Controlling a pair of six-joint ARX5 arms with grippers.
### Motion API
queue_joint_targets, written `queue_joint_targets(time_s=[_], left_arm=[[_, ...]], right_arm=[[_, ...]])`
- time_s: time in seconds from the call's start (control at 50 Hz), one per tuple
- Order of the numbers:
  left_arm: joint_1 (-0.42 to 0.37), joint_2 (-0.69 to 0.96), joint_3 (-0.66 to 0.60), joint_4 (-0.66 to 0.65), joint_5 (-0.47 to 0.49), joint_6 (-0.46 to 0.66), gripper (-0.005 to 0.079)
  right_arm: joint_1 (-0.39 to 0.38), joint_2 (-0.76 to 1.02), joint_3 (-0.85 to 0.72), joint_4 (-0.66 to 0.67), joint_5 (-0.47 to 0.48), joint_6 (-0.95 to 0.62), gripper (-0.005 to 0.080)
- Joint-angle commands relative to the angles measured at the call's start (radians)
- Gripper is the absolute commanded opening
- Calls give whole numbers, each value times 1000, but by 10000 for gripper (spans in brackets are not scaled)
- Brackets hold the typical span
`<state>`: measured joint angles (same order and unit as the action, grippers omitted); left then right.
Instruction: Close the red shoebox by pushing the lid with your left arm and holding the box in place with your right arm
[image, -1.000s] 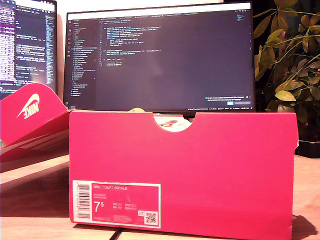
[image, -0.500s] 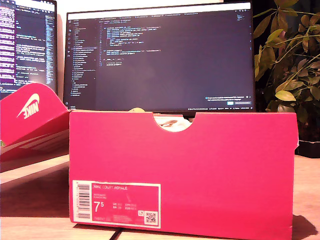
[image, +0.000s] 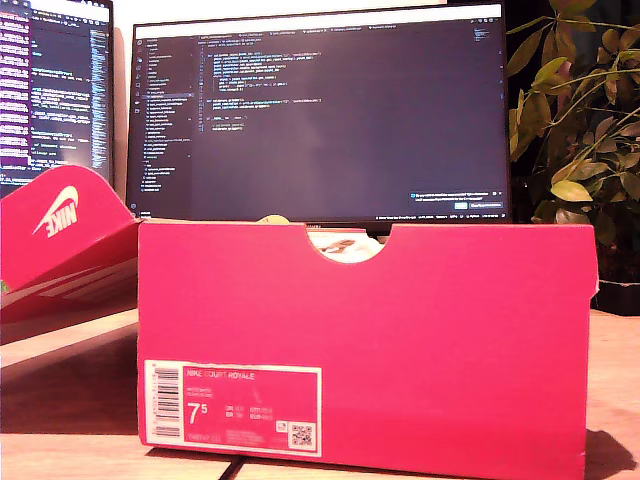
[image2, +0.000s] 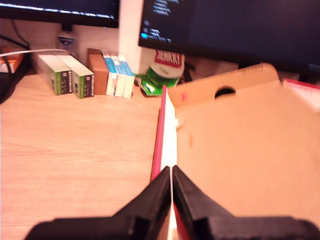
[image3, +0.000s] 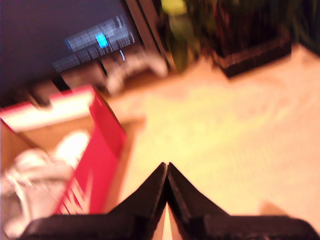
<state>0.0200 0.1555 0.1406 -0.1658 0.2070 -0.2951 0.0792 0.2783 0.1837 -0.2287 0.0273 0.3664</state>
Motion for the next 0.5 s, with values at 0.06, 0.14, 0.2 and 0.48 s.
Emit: queue_joint_targets(time_s=[0.06,0.14,0.2,0.48], left_arm=[[-2,153,81,10,2,-20,-19],[0,256,143,10,2,-17,-19],[8,335,193,9,6,2,-19],[122,694,393,-28,180,68,-19]], right_arm=[[-2,121,71,-6,-26,0,-12],[-3,213,131,-28,-29,-11,-12],[-3,278,181,-45,-29,-38,-12],[-3,586,433,-137,-75,-175,-12]])
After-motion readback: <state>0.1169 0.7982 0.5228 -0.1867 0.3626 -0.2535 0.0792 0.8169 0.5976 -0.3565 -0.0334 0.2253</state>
